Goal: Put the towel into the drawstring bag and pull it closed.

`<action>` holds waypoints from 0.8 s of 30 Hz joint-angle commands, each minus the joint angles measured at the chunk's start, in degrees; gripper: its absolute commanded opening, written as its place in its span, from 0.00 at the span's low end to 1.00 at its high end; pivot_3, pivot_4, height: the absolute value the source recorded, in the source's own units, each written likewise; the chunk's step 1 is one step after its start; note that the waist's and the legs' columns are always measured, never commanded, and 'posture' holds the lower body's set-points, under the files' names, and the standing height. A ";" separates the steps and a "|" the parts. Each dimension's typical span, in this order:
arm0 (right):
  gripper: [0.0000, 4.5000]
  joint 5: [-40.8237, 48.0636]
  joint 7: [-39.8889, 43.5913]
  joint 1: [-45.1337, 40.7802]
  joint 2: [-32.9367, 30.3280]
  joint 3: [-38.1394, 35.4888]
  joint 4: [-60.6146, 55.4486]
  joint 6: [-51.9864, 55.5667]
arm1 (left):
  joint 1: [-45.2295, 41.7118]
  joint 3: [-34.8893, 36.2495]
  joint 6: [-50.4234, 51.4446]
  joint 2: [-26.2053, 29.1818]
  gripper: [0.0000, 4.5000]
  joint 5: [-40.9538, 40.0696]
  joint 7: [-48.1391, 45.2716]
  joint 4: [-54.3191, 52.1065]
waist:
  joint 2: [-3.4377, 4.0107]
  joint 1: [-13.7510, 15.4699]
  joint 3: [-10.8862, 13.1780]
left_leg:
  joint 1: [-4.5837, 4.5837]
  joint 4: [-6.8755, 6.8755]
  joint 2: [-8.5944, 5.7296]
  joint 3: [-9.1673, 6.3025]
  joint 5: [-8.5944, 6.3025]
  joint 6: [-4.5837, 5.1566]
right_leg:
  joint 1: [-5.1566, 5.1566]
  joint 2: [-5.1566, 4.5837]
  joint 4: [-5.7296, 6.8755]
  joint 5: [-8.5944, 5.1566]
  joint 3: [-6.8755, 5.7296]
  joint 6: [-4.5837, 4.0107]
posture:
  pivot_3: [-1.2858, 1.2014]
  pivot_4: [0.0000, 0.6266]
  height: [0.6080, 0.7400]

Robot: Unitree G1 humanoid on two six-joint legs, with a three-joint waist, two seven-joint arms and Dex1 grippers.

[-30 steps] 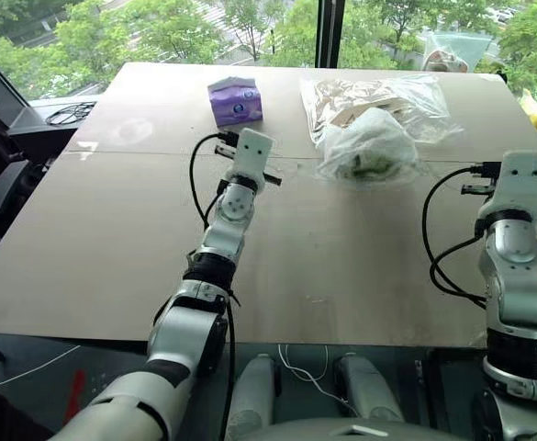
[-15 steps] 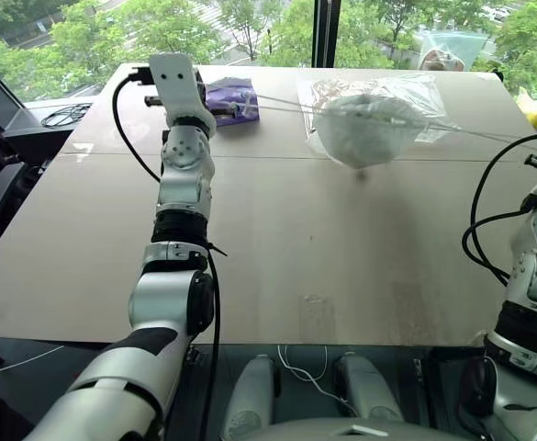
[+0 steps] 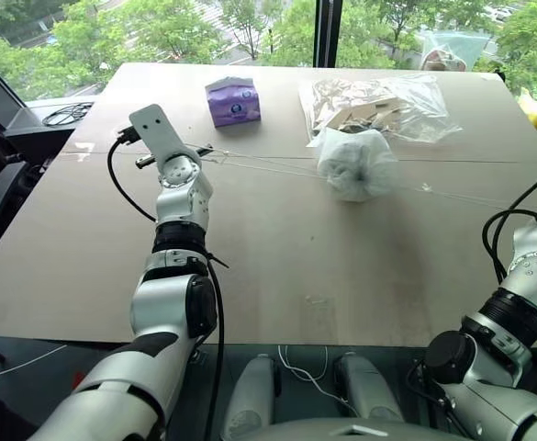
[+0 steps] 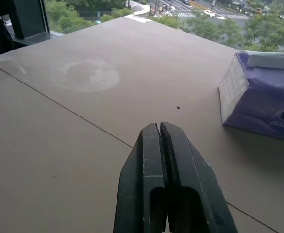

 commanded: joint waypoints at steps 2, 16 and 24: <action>0.00 4.03 11.63 2.95 -6.32 8.51 -2.85 6.59 | -0.52 -1.07 -1.63 1.43 0.01 -1.39 -8.77 -3.36 | 0.00 -0.51 0.00 | 0.00 0.00 0.00 0.01 0.00 0.00 | 0.00 0.00 0.00 0.00 0.01 0.00 | 0.52 0.24 1.00; 0.88 4.57 71.84 30.23 -43.63 39.71 -14.66 8.22 | 23.88 -31.99 19.33 10.49 0.57 -6.84 -69.12 -43.50 | 0.08 -2.29 -0.02 | 0.06 -0.20 -0.01 0.06 -0.02 0.02 | -0.03 -0.01 -0.07 -0.15 0.11 0.04 | 0.52 0.24 1.00; 1.00 3.40 83.16 38.42 -42.44 32.79 -8.22 -6.50 | 39.04 -30.15 24.81 22.45 0.83 -11.14 -77.83 -56.93 | 0.07 -1.26 -0.02 | 0.24 0.16 0.17 0.12 -0.01 0.02 | 0.20 0.10 -0.05 -0.40 0.11 0.03 | 0.52 0.24 1.00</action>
